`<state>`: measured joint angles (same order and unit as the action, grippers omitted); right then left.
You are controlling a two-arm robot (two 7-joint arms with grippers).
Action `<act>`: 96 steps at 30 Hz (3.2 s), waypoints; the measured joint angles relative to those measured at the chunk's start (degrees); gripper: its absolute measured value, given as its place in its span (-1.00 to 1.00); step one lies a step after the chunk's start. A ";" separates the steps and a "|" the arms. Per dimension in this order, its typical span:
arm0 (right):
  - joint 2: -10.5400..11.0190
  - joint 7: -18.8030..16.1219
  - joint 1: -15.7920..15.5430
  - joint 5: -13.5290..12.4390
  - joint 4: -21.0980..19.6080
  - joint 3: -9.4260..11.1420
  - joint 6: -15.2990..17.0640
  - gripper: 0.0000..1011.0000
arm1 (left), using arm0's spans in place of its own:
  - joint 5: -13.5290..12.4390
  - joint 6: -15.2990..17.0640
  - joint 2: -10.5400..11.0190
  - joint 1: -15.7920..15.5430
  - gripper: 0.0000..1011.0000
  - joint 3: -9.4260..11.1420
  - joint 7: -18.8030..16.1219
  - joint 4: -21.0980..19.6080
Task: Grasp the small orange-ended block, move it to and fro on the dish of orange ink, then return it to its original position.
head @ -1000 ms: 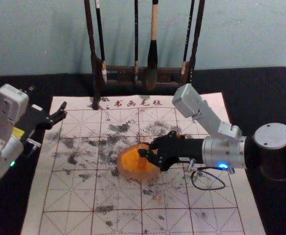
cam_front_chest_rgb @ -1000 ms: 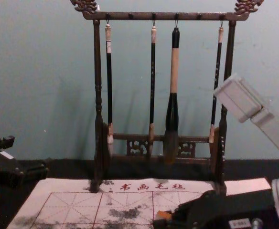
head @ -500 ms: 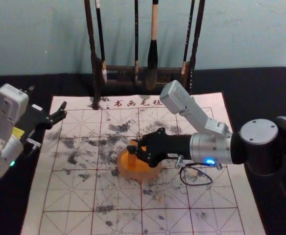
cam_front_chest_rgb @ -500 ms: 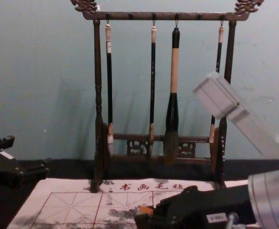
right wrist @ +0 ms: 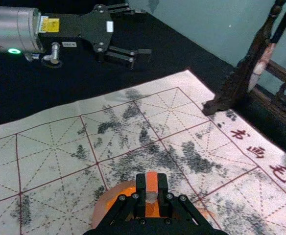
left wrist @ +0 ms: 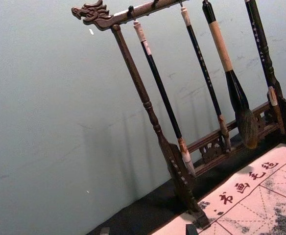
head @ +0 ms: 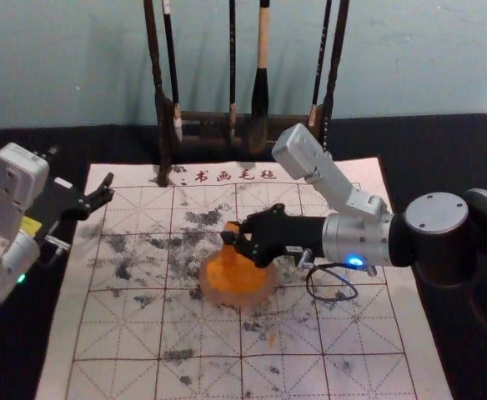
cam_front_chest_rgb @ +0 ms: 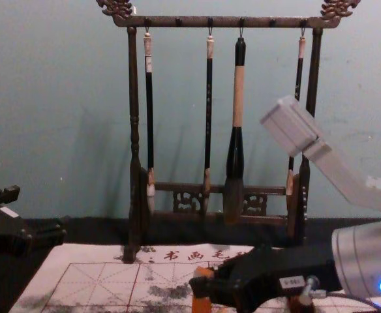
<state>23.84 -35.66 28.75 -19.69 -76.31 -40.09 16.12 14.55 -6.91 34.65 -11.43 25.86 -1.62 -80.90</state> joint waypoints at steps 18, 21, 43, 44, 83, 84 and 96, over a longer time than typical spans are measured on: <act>3.47 0.33 -2.39 -0.30 -2.99 2.21 0.77 -0.78 | 0.00 0.00 0.00 0.00 0.98 0.00 0.00 0.00; 4.08 0.33 -3.18 -0.76 -4.01 2.58 0.86 -0.79 | 0.00 0.00 0.00 0.00 0.98 0.00 0.00 0.00; 4.45 -0.98 -4.30 -1.87 -6.27 1.01 1.24 -0.79 | 0.00 0.00 0.00 0.00 0.98 0.00 0.00 0.00; 4.34 -1.00 -4.20 -1.87 -6.16 0.91 1.22 -0.78 | 0.00 0.00 0.00 0.00 0.98 0.00 0.00 0.00; 0.74 0.65 -0.80 -0.29 0.14 0.93 0.47 -0.79 | 0.00 0.00 0.00 0.00 0.98 0.00 0.00 0.00; 0.87 0.72 -0.94 -0.29 -0.03 1.08 0.57 -0.78 | 0.00 0.00 0.00 0.00 0.98 0.00 0.00 0.00; 1.54 1.22 -1.89 -0.60 -1.60 2.21 1.21 -0.78 | 0.00 0.00 0.00 0.00 0.98 0.00 0.00 0.00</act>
<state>25.38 -34.43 26.86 -20.29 -77.91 -37.88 17.33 14.55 -6.91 34.64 -11.43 25.86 -1.62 -80.90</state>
